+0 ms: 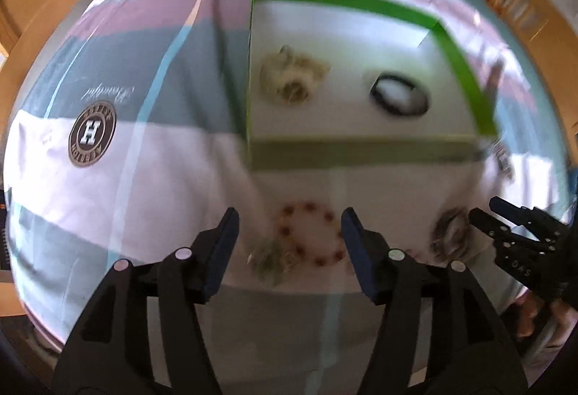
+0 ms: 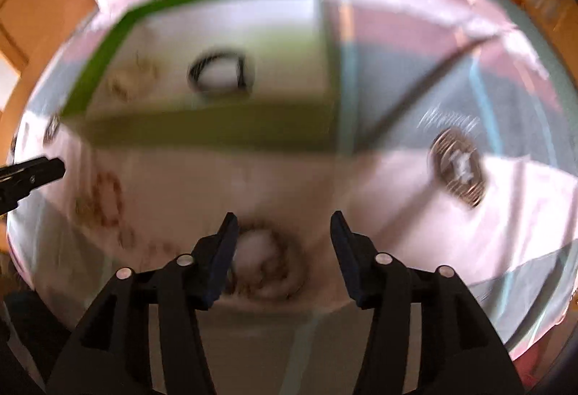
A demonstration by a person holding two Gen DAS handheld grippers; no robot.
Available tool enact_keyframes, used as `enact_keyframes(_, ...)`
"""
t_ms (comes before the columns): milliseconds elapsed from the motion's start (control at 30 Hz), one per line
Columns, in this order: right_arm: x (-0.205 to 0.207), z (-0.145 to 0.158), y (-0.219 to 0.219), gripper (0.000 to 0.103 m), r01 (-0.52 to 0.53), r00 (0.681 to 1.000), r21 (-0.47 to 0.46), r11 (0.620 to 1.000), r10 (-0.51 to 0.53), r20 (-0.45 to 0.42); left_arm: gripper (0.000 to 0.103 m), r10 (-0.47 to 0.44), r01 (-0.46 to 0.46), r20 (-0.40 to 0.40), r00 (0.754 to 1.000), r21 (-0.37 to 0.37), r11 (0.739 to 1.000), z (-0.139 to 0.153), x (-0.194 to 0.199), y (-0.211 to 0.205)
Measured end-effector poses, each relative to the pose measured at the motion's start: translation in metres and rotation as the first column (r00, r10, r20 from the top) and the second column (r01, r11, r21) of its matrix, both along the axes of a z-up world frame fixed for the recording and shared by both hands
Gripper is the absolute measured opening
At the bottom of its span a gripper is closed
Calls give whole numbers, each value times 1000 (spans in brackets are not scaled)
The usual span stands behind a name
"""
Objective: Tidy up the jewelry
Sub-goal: 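Grasp the brown bead bracelet with the right tool while the left tool grasps green jade charms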
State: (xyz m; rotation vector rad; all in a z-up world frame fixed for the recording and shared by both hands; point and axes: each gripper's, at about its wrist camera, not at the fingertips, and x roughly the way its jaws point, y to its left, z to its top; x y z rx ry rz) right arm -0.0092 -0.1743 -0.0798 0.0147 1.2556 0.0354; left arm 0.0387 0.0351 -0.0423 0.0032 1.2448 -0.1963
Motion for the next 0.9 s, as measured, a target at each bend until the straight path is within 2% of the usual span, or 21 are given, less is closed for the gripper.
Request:
enact_keyframes(100, 0, -12, 11, 31, -19, 999, -43, 999, 18, -26, 61, -8, 8, -16, 1000, 30, 1000, -9, -2, -5)
enact_keyframes(167, -1, -14, 19, 13, -43, 999, -42, 998, 42, -23, 63, -7, 8, -25, 1000, 46, 999, -13, 0, -8)
enact_keyframes(200, -2, -14, 23, 8, -55, 998, -45, 997, 54, -19, 63, -6, 7, -31, 1000, 54, 999, -15, 1, -8)
enact_keyframes(300, -8, -6, 35, 7, -92, 995, -33, 995, 93, 41, 63, -3, 6, -40, 999, 64, 998, -17, 2, -11)
enact_keyframes(400, -13, 17, 38, 7, -104, 980, 32, 994, 96, 176, 67, -5, 7, -30, 1000, 71, 997, -16, 0, -12)
enact_keyframes(500, -21, 43, 34, 7, -98, 942, 119, 988, 53, 332, 68, 1, 1, -32, 999, 79, 997, -17, -1, -11)
enact_keyframes(567, -21, 50, 29, 7, -85, 925, 136, 987, 27, 380, 68, 0, 3, -40, 999, 87, 996, -19, -2, -11)
enact_keyframes(767, -8, 28, 20, 7, -26, 950, 115, 993, -11, 312, 70, -12, 16, -43, 999, 98, 995, -21, -3, -13)
enact_keyframes(900, -4, 28, 19, 7, -28, 949, 95, 995, -3, 316, 72, -15, 20, -51, 999, 107, 994, -23, -3, -15)
